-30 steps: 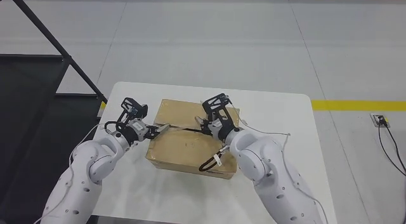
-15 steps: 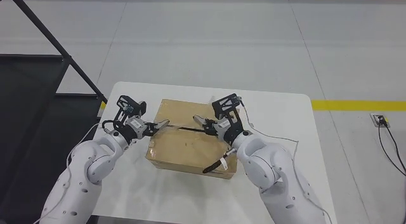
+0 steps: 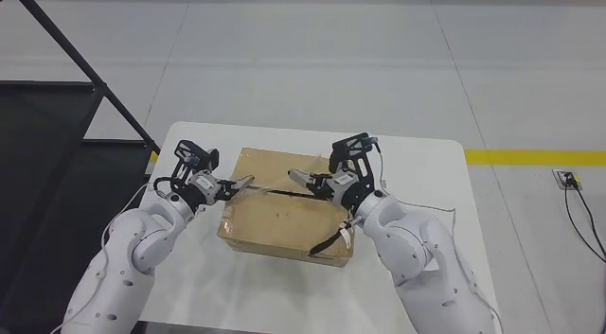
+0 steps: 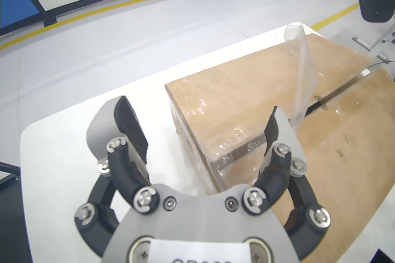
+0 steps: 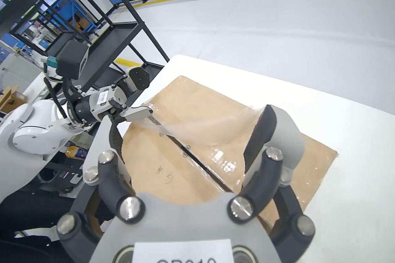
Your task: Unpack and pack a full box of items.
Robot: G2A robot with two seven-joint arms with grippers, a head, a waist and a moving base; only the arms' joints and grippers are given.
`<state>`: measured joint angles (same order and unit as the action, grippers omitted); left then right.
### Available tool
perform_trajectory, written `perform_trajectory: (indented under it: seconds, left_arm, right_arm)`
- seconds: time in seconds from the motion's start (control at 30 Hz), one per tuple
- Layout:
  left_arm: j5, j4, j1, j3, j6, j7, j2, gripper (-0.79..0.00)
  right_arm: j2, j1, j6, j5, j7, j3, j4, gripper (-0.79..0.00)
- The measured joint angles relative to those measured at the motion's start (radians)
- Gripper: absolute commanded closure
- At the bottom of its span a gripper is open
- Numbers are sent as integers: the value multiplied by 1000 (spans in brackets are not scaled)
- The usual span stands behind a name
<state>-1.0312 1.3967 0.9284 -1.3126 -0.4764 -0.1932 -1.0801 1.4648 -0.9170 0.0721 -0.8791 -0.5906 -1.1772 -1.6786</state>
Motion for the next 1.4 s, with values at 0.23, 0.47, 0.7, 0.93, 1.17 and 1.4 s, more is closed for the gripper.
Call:
perform_trajectory:
  seconds: [0.23,0.47,0.7,0.93,1.17,1.4]
  left_arm:
    - [4,1,-42,44,27,-18,-12,-785]
    - [-47,-14,-75,97,-34,-36,-18,-785]
    - [-69,-14,-86,132,-66,-30,-24,-785]
    - [-83,-3,-83,146,-76,-34,-27,-785]
    - [-92,8,-73,145,-88,-32,-26,-785]
    - [-94,21,-63,140,-88,-32,-25,-785]
  right_arm:
    - [0,40,36,113,-5,-23,68,-785]
    - [-14,-1,71,144,-5,-78,43,-785]
    - [-27,-41,94,168,-12,-120,9,-785]
    - [-33,-18,142,277,-95,-123,50,-785]
    - [-36,80,196,532,-291,-108,181,-785]
    - [-42,188,136,685,-489,-87,343,-785]
